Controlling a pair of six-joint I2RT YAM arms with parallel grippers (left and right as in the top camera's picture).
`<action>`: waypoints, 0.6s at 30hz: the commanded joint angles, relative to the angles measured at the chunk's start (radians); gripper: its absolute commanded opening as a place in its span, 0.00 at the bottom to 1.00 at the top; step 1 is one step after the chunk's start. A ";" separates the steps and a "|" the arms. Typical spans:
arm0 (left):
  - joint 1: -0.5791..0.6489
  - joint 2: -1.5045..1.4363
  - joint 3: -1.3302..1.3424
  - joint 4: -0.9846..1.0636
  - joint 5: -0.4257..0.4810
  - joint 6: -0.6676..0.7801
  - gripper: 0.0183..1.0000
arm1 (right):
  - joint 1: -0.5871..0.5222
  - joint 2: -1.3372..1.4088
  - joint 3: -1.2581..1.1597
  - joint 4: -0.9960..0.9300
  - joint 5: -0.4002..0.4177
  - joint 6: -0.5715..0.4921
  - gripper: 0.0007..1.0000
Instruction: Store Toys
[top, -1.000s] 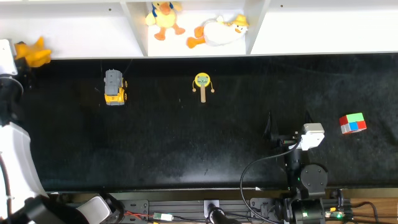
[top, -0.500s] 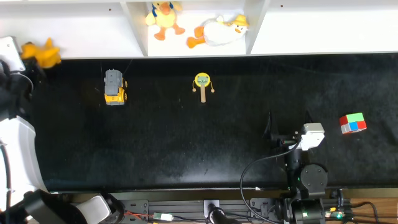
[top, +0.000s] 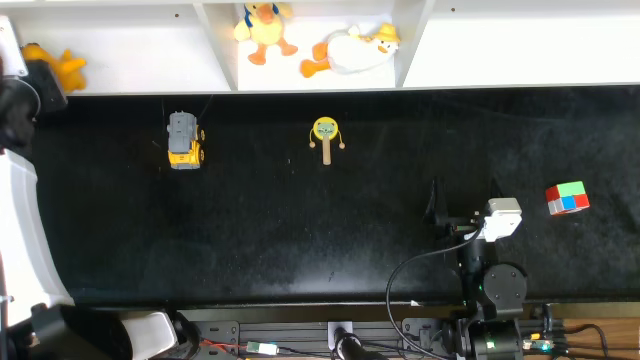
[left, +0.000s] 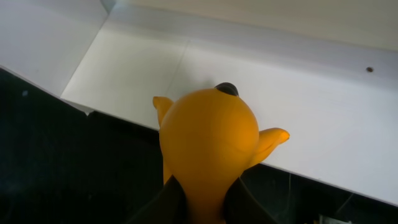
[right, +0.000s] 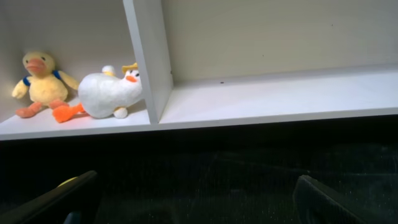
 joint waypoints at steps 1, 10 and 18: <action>-0.002 0.030 0.023 0.015 -0.024 0.000 0.16 | 0.001 -0.010 -0.013 0.005 -0.005 0.004 0.99; -0.002 0.074 0.024 0.068 -0.024 0.000 0.16 | 0.001 -0.010 -0.013 0.005 -0.005 0.004 0.99; -0.002 0.116 0.025 0.093 -0.016 -0.003 0.17 | 0.001 -0.010 -0.013 0.005 -0.005 0.004 0.99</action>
